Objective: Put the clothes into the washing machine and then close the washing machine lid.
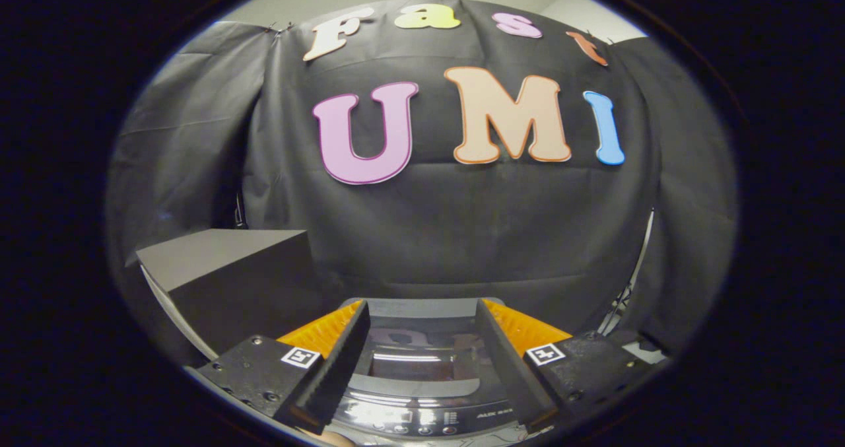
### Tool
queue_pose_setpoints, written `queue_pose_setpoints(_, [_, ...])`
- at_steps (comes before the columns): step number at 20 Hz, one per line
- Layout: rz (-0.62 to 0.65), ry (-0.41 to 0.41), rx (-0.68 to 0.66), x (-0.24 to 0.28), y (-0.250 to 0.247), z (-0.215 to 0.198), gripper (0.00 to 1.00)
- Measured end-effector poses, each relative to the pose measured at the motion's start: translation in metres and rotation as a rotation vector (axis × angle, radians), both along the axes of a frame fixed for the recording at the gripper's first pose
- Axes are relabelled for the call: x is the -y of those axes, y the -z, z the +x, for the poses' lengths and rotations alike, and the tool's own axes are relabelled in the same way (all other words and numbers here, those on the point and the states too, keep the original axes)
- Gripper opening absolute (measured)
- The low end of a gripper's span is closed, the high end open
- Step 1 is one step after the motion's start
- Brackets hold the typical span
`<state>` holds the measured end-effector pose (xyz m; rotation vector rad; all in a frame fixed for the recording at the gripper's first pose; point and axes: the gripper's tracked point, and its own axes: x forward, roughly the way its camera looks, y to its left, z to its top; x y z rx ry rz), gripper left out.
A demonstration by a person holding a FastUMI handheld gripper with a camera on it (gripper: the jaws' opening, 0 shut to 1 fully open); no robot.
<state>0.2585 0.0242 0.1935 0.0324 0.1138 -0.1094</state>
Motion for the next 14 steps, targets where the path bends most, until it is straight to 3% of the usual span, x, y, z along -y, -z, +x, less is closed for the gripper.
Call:
queue_pose_setpoints(6, [-0.055,-0.003,0.070,0.022,0.016,-0.050,0.98])
queue_pose_setpoints(14, [-0.025,-0.007,0.121,0.035,0.067,-0.117,0.98])
